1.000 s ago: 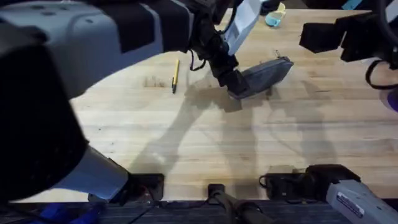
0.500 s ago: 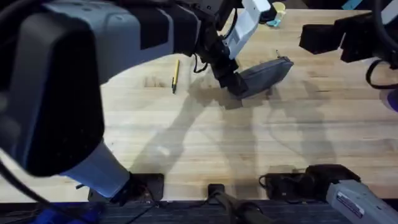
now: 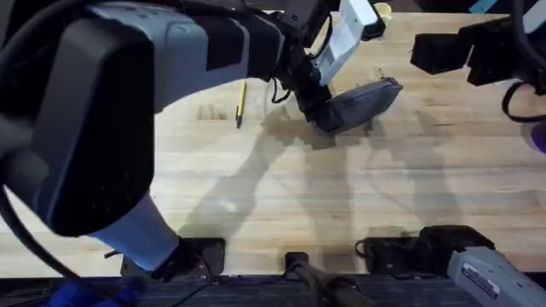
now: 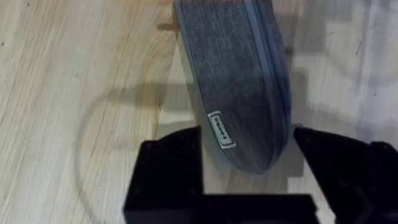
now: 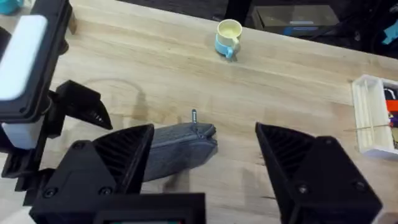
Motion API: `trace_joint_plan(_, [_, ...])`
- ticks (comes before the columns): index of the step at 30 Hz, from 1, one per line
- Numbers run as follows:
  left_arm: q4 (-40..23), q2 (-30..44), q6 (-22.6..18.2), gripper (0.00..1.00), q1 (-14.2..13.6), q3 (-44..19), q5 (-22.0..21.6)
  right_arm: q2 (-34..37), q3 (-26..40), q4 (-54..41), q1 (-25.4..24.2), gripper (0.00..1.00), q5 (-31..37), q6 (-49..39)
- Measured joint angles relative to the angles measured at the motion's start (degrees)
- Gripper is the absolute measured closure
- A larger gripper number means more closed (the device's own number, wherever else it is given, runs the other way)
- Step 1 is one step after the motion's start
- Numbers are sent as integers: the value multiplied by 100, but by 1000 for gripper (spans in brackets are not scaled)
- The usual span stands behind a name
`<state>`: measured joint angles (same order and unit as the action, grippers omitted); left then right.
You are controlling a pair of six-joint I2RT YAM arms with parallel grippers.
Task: Unzip the bag, pick up the pens from the table one at a time and place them inside, then zip the bag closed.
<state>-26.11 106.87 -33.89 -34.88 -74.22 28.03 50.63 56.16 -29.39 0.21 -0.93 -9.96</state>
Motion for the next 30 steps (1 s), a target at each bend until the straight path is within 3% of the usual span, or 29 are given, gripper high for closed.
trace_joint_plan(2, [-1, 1, 9, 212, -14, 0, -2, 0, 0, 0, 0, 5, 0, 0])
trace_joint_plan(4, [0, 0, -17, 409, -15, 0, -4, 0, 0, 0, 0, 5, 0, -2])
trace_joint_plan(8, [-3, 0, -20, 901, -26, 0, -15, 0, 0, 0, 0, 5, 1, -17])
trace_joint_plan(9, [1, 2, -20, 942, -32, 0, -22, 0, 0, 0, 0, 5, 0, -17])
trace_joint_plan(22, [24, 2, -20, 960, -52, 0, -44, 110, 58, 18, 0, 5, -524, 120])
trace_joint_plan(30, [94, 2, -20, 959, -50, 0, -85, 1282, 1108, -993, -20, 6, -647, 138])
